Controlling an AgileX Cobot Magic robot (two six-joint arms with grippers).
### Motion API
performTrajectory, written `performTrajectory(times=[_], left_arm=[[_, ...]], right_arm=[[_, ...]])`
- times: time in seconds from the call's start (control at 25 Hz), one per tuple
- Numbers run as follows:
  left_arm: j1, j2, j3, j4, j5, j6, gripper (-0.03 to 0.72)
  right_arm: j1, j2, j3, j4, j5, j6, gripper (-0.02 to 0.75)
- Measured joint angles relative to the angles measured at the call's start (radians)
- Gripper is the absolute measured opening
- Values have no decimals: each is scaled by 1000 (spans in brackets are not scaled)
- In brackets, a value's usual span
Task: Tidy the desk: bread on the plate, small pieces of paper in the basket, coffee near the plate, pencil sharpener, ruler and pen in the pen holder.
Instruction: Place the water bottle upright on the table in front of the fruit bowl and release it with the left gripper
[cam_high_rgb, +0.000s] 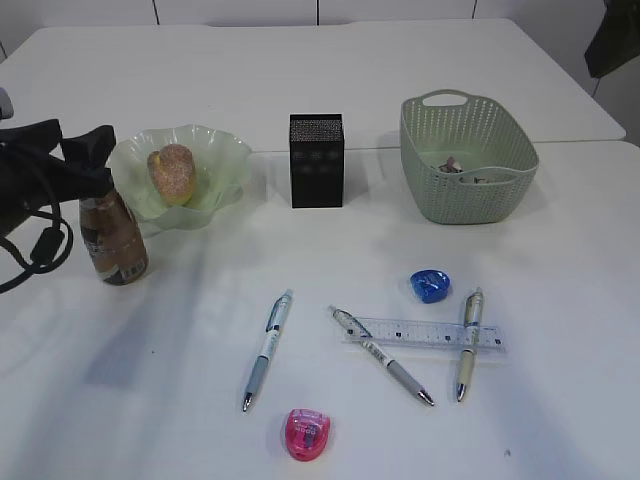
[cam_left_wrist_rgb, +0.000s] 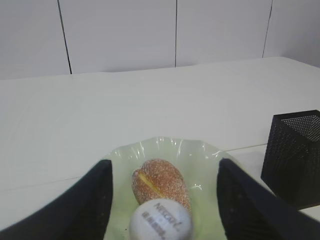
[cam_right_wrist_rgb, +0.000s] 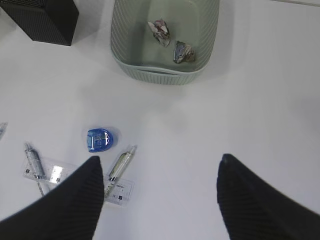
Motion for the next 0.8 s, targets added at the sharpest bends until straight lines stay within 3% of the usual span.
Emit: performTrajectory(times=[0.32,0.8], left_arm=[[0,-189,2,16,167,0,462],[0,-653,8,18,666,0,462]], right_arm=[[0,0,0,0,10,0,551],[0,0,0,15,129,0,550]])
